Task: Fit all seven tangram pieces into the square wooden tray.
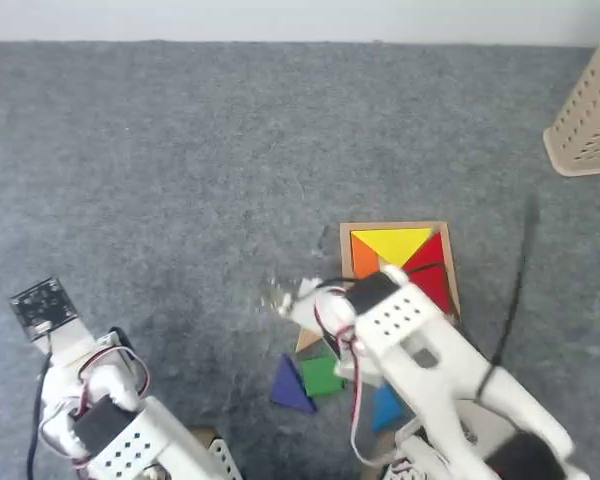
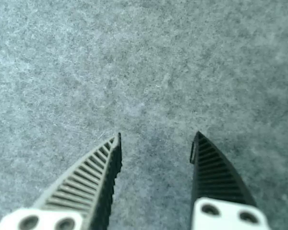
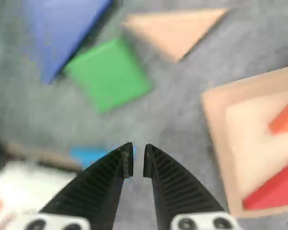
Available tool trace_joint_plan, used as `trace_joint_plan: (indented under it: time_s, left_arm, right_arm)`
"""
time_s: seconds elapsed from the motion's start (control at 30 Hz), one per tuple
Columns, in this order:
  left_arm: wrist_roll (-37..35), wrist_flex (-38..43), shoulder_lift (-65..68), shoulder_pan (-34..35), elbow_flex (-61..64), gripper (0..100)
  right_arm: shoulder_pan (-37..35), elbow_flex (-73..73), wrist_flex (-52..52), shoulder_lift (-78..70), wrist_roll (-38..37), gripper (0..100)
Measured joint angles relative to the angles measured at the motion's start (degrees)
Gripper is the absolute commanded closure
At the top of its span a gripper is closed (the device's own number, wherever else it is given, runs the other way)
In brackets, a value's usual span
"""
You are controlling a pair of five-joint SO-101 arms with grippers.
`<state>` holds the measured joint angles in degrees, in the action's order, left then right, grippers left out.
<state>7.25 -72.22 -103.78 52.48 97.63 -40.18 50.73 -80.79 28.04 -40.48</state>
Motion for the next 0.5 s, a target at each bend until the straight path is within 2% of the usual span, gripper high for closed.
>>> trace_joint_plan:
  time_s: [0.07,0.17,0.5]
  left_arm:
    - [0.0,0.0,0.0,0.0,0.0,77]
    - [0.0,0.0,0.0,0.0,0.0,77]
    - [0.0,0.0,0.0,0.0,0.0,77]
  right_arm:
    - [0.6,2.1,-4.7,3.8,-6.7,93.5]
    - [0.4,7.7,-5.3,7.6,-12.9,93.5]
    - [0.4,13.2,-1.1,7.6,-18.1,93.9]
